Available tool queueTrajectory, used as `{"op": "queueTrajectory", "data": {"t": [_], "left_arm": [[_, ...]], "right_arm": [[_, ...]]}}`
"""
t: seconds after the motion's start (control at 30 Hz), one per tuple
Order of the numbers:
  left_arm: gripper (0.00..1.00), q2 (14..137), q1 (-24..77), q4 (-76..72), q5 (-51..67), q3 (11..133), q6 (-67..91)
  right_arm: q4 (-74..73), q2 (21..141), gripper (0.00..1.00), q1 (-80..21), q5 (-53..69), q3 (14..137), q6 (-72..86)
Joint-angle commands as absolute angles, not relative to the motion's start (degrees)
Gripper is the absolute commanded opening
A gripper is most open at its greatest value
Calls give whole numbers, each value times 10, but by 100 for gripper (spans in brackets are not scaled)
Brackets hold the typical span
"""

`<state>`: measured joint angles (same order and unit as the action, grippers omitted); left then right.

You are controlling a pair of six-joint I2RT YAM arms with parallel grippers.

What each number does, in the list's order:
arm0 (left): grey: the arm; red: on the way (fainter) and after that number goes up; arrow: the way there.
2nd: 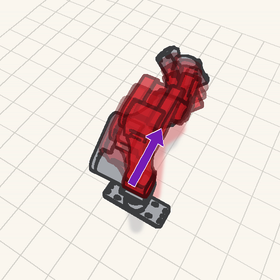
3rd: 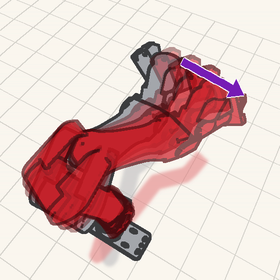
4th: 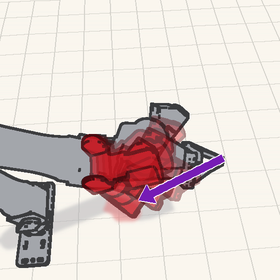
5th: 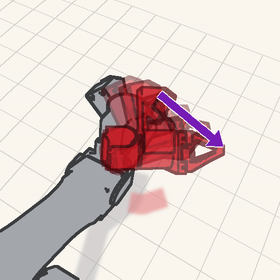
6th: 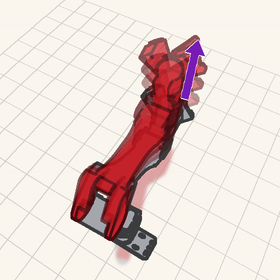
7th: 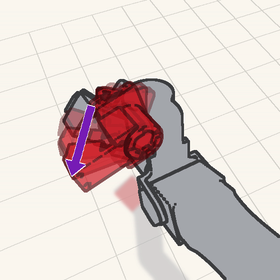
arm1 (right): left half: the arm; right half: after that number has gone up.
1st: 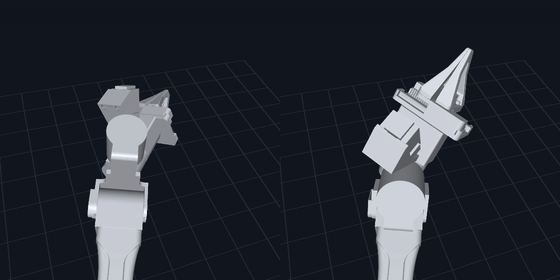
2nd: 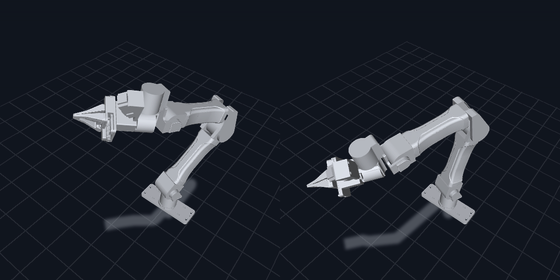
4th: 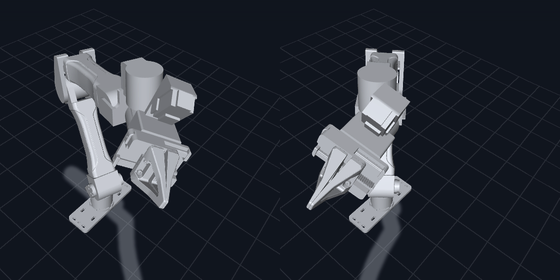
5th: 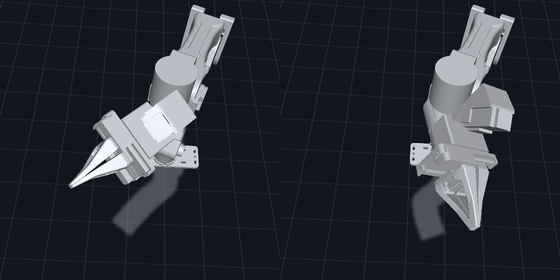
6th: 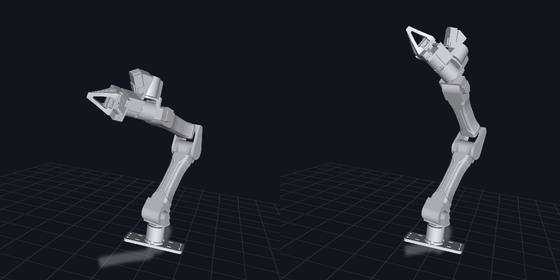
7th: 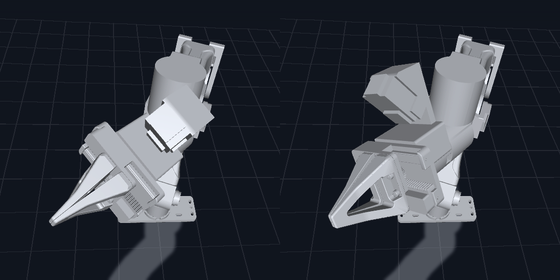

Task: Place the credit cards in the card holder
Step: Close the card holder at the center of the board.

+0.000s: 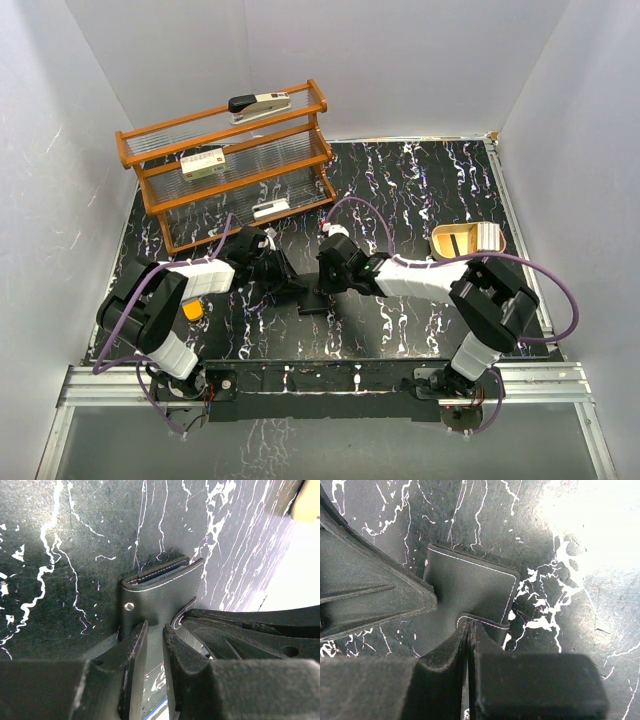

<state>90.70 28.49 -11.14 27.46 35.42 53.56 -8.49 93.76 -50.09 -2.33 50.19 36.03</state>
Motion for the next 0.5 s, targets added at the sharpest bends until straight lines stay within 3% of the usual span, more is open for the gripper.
{"op": "queueTrajectory", "data": {"t": [0.0, 0.27, 0.47], "left_arm": [[19, 925, 290, -78, 270, 340, 526], [19, 911, 290, -71, 269, 342, 527], [38, 870, 290, 0, 238, 385, 498]], "right_arm": [[-149, 993, 0, -511, -59, 498, 340], [-165, 1006, 1, -511, -77, 505, 337], [-189, 935, 9, -511, -115, 552, 322]]}}
